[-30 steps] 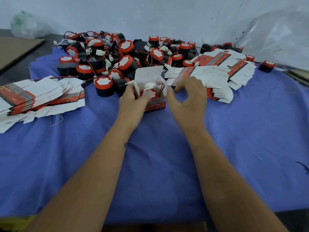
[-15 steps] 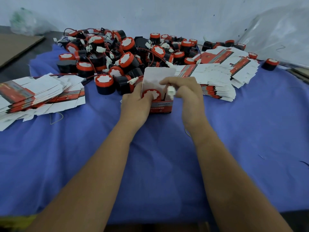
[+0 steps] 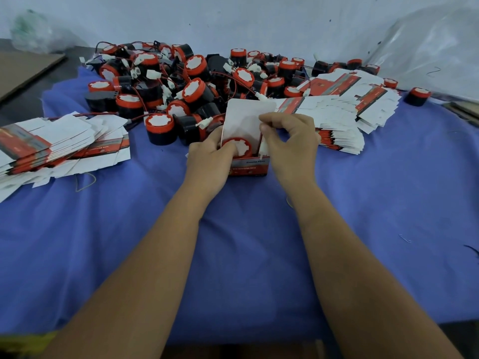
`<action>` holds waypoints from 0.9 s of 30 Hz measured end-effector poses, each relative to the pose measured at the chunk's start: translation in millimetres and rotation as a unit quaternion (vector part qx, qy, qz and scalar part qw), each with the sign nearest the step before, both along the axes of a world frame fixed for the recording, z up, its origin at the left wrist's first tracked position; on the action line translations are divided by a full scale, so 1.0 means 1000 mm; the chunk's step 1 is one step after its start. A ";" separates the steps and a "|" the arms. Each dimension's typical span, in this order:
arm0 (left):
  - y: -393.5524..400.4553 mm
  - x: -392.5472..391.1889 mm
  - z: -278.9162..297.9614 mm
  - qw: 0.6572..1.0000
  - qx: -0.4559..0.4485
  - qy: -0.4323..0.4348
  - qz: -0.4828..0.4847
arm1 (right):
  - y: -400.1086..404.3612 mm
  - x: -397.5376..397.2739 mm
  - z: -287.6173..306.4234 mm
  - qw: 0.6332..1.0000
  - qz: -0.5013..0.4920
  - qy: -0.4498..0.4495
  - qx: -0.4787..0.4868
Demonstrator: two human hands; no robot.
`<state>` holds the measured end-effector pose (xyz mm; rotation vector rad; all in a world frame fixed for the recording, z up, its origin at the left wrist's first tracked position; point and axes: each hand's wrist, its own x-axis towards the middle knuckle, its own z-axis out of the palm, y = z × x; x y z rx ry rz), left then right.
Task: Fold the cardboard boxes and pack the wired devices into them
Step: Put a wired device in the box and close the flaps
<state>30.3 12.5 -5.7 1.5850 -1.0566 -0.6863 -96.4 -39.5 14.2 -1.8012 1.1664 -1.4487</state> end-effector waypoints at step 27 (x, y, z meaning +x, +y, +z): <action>-0.005 0.002 0.007 0.977 -0.007 0.206 0.049 | 0.008 -0.012 -0.005 0.983 0.159 0.020 0.086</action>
